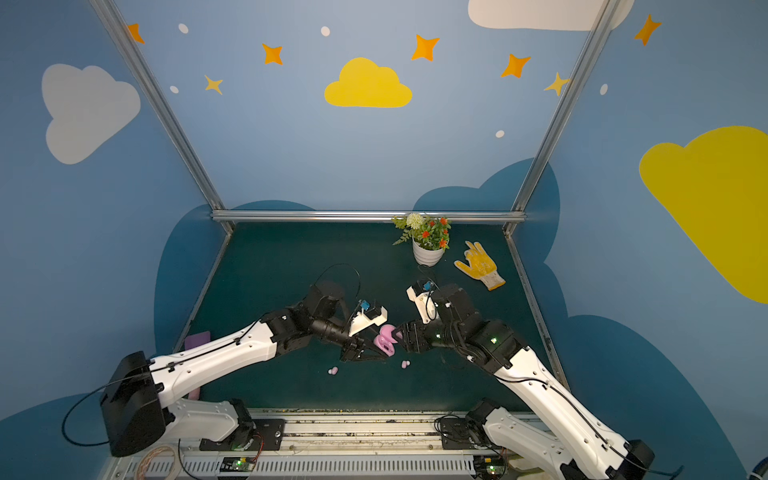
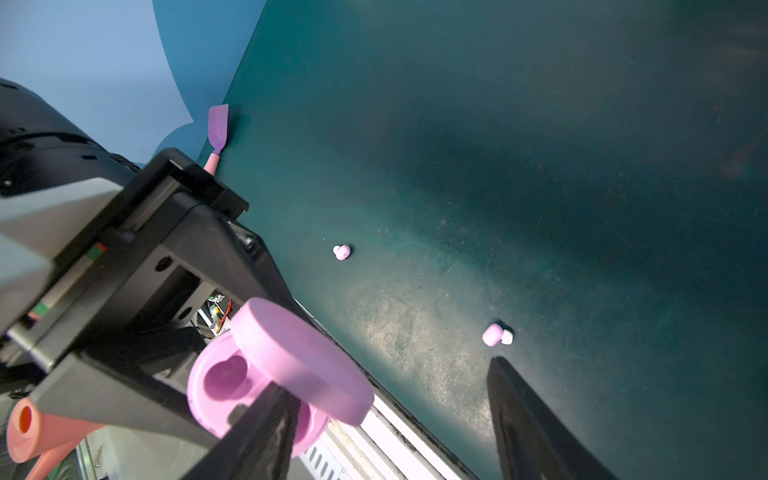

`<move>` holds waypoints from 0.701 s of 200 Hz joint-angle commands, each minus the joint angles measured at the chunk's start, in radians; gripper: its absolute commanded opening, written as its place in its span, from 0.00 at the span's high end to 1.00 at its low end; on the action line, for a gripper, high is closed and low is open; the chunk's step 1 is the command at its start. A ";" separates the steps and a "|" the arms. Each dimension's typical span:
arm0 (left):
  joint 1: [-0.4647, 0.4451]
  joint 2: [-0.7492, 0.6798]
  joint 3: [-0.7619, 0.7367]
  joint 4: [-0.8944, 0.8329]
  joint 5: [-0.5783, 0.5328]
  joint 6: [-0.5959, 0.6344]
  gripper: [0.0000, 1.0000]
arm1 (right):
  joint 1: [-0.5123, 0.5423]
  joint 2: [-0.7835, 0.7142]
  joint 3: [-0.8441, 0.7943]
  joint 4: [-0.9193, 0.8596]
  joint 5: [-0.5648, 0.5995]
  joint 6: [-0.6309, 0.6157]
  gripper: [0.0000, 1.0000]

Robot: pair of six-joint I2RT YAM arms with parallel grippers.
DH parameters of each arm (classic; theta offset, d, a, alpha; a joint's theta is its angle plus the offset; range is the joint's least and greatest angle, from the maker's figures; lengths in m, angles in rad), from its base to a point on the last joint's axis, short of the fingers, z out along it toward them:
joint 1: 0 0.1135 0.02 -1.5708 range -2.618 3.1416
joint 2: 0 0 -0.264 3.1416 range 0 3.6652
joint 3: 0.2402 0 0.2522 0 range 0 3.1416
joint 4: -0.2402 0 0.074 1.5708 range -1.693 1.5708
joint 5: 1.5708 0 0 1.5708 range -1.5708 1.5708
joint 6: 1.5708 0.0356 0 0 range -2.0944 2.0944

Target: Insert the wireless bluetooth earbuds into the charging case

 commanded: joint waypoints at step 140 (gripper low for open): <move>0.127 -0.194 -0.135 0.041 -0.162 -0.074 0.86 | -0.040 0.003 -0.163 -0.013 -0.055 0.191 0.19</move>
